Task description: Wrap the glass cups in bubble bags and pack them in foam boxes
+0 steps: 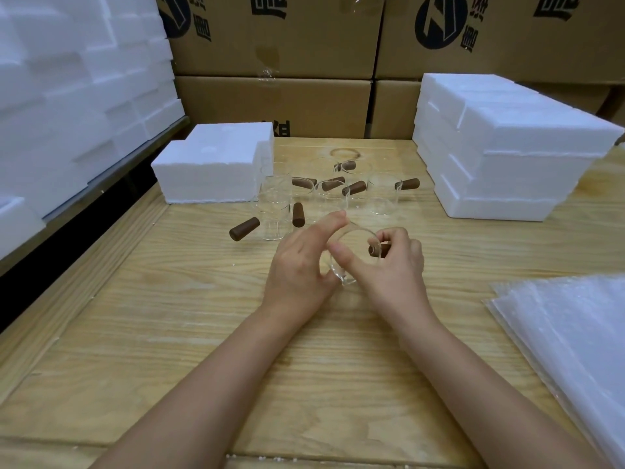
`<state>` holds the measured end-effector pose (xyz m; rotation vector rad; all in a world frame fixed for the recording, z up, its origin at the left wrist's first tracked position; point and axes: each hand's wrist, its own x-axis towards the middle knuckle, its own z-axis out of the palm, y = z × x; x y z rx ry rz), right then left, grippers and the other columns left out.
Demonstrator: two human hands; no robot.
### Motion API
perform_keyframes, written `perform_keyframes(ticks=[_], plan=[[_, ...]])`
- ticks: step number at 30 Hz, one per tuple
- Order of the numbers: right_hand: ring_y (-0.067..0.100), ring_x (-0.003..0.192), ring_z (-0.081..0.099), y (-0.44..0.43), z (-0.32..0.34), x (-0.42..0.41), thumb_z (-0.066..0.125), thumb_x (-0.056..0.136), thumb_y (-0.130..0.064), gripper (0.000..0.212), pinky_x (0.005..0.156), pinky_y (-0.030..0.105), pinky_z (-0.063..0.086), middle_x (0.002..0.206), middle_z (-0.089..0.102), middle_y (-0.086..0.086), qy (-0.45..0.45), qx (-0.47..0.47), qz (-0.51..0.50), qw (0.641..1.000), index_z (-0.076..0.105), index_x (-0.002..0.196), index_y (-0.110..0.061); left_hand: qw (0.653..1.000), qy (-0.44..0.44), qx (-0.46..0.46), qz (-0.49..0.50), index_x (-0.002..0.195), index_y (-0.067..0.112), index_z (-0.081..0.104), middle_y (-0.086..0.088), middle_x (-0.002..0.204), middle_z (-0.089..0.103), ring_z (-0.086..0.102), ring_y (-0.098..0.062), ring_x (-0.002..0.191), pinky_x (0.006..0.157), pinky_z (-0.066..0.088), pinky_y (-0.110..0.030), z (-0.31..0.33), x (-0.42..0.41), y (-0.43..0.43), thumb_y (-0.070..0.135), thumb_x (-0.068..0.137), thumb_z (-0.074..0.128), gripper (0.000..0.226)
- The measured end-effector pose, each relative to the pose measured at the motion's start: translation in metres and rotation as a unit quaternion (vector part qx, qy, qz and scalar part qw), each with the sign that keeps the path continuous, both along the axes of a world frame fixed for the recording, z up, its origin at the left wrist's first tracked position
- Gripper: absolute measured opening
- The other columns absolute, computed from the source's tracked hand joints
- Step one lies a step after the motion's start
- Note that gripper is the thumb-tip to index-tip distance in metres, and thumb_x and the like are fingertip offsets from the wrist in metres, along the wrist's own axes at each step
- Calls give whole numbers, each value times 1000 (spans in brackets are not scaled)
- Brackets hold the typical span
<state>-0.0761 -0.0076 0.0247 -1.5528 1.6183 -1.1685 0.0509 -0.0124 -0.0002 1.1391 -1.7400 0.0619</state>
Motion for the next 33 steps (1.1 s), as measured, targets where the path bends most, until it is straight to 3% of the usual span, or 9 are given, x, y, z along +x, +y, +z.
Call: perform_keyframes(ticks=[3, 5, 8, 10, 14, 18, 25, 30, 33], plan=[[14, 114, 34, 2, -1, 0, 64, 41, -75, 81, 105, 39, 35, 108, 35, -6, 41, -1, 23, 999, 44, 103, -27, 1000, 16, 27, -2, 124, 10, 59, 12, 116, 61, 53, -6, 82, 82, 48, -32, 1, 2, 0, -1, 61, 80, 67], [13, 114, 33, 4, -2, -1, 68, 41, -71, 81, 104, 37, 35, 109, 33, -7, 57, -19, 42, 997, 44, 106, -29, 997, 35, 61, -14, 125, 16, 56, 25, 111, 54, 53, -6, 79, 78, 46, -25, 1, 4, 1, 9, 65, 84, 67], [10, 114, 36, 7, -5, -3, 74, 47, -61, 70, 103, 30, 37, 104, 30, -14, 46, -54, 71, 995, 43, 104, -35, 989, 90, 119, -23, 125, 25, 54, 15, 102, 60, 57, -8, 79, 69, 40, -9, 2, 7, 0, 14, 65, 86, 69], [9, 115, 41, 5, -8, -4, 81, 53, -51, 62, 99, 19, 35, 104, 31, -17, 36, -74, 85, 993, 43, 101, -39, 980, 131, 142, -38, 124, 30, 54, 7, 102, 63, 59, -9, 78, 61, 40, -8, 3, 9, -2, 7, 63, 84, 72], [-8, 104, 48, -2, -8, -10, 86, 59, -36, 52, 82, -2, 29, 105, 41, -11, 4, -84, 111, 990, 47, 93, -43, 974, 151, 160, -52, 121, 37, 52, 14, 99, 61, 54, -5, 76, 60, 40, -8, 3, 11, -4, 0, 59, 79, 77], [-16, 92, 54, -5, -7, -15, 85, 65, -25, 41, 79, -1, 34, 104, 51, -3, -35, -92, 138, 986, 56, 92, -37, 975, 150, 159, -42, 122, 37, 52, 19, 91, 58, 54, 4, 77, 61, 39, -6, 1, 12, -6, -2, 61, 80, 77], [-1, 88, 67, -10, -3, -22, 80, 72, -18, 21, 80, 13, 49, 103, 67, 4, -134, -56, 138, 980, 69, 86, -29, 980, 130, 147, -44, 122, 45, 48, 15, 91, 59, 54, 7, 79, 60, 40, -6, 0, 14, -8, 2, 65, 84, 80], [-6, 75, 64, -8, -1, -21, 75, 77, -24, 10, 68, 7, 46, 85, 72, -6, -189, -36, 119, 974, 73, 83, -16, 988, 87, 123, -39, 128, 36, 52, 25, 102, 56, 53, 5, 84, 67, 39, -5, -2, 13, -7, 3, 64, 85, 79], [1, 74, 62, -7, -1, -21, 71, 71, -42, 27, 67, 6, 44, 73, 69, -8, -210, -27, 101, 972, 69, 72, -14, 993, 54, 97, -40, 130, 29, 53, 33, 115, 51, 52, 8, 86, 75, 36, -1, -3, 11, -7, 4, 65, 84, 76]])
